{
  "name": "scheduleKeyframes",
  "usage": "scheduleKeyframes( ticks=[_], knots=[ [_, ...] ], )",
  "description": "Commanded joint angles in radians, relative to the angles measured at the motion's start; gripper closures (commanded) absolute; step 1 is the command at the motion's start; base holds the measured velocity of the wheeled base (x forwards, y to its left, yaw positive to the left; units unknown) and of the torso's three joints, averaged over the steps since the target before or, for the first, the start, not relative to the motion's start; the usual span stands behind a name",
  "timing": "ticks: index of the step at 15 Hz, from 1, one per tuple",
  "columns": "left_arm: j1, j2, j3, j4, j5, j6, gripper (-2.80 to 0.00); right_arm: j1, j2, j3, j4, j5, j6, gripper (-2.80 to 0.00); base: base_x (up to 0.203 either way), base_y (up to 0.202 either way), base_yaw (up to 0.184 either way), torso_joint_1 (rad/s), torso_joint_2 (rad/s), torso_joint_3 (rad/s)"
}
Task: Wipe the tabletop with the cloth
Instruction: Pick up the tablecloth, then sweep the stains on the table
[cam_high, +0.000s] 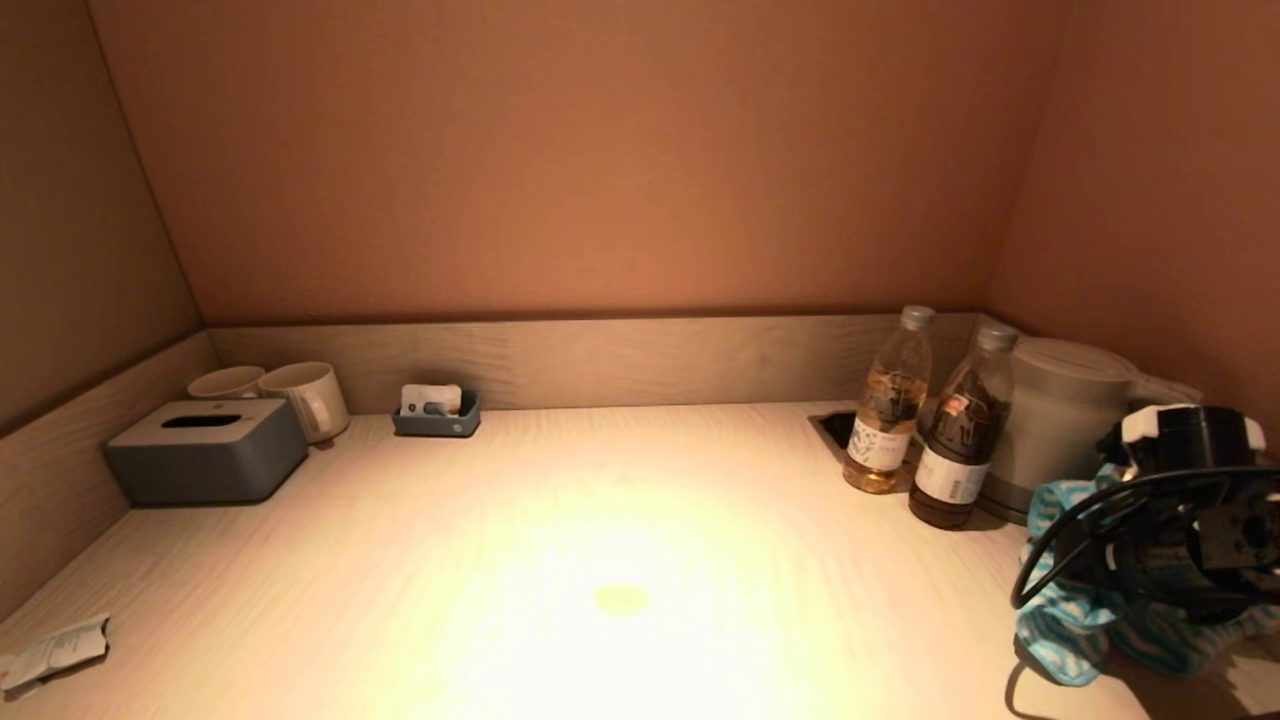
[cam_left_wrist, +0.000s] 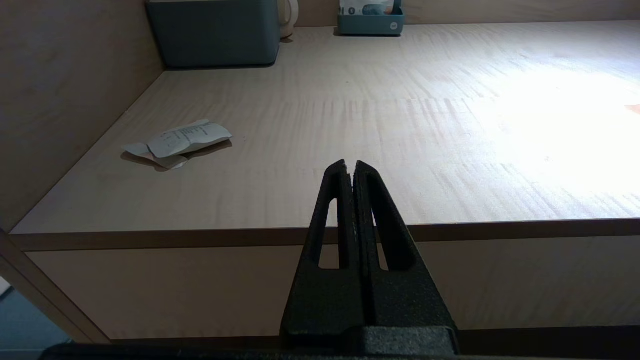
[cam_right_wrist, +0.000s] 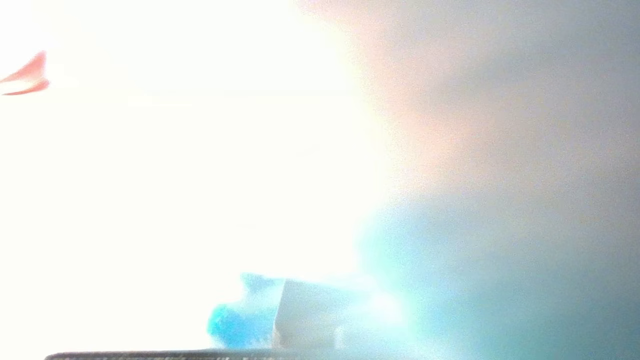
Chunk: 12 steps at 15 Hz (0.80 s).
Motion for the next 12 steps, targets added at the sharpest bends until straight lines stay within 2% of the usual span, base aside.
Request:
scheduleKeyframes(
  ticks=[1, 4, 8, 12],
  knots=[
    [0.000, 0.000, 0.000, 0.000, -0.001, 0.000, 0.00, 0.014, -0.131, 0.022, -0.008, 0.004, 0.000, 0.00, 0.000, 0.000, 0.000, 0.000, 0.00, 0.000],
    [0.000, 0.000, 0.000, 0.000, 0.000, 0.000, 0.00, 0.091, -0.322, 0.054, -0.003, 0.040, -0.008, 0.00, 0.000, 0.000, 0.000, 0.000, 0.00, 0.000],
    [0.000, 0.000, 0.000, 0.000, -0.001, 0.000, 0.00, 0.324, -0.503, 0.028, 0.064, 0.055, -0.014, 0.00, 0.000, 0.000, 0.000, 0.000, 0.00, 0.000],
    [0.000, 0.000, 0.000, 0.000, 0.000, 0.000, 0.00, 0.513, -0.505, -0.148, 0.216, 0.049, -0.023, 0.00, 0.000, 0.000, 0.000, 0.000, 0.00, 0.000]
  ],
)
